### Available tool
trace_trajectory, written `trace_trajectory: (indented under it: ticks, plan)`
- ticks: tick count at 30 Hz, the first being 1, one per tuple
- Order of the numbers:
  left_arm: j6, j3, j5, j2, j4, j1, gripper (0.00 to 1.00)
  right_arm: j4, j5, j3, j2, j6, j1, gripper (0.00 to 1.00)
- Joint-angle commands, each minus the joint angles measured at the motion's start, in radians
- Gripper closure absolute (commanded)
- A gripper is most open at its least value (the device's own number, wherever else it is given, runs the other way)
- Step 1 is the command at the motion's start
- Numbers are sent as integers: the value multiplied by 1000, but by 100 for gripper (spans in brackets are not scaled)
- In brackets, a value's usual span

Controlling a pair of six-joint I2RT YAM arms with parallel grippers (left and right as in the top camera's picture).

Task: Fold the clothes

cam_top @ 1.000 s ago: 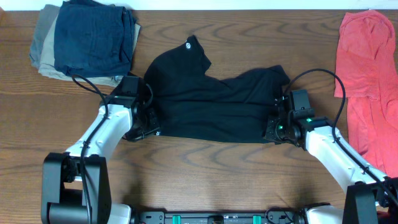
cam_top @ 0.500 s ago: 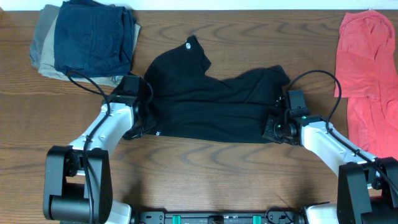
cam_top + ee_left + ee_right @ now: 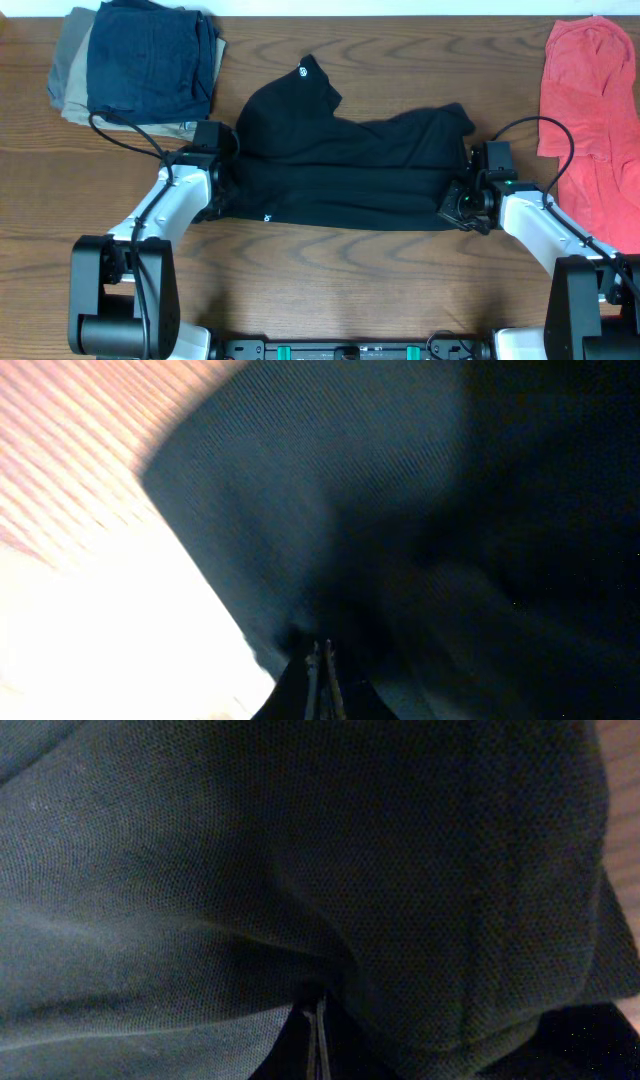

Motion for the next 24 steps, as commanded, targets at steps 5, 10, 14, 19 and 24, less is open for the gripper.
trace_trajectory:
  ticks: [5, 10, 14, 19, 24]
  plan:
    - [-27, 0, -75, 6, 8, 38, 94, -66, 204, -37, 49, 53, -40, 99]
    - [-27, 0, -75, 1, -14, 38, 94, -142, 223, 5, 49, 72, -111, 99]
    - [-23, 10, -45, -54, -33, 35, 94, -208, 221, 56, 49, 66, -145, 99]
    - [110, 11, 152, -156, 61, 16, 94, -220, 153, 102, 49, 11, -145, 99]
    - [259, 11, 366, -145, 180, -20, 94, -192, 83, 105, 49, -2, -134, 99]
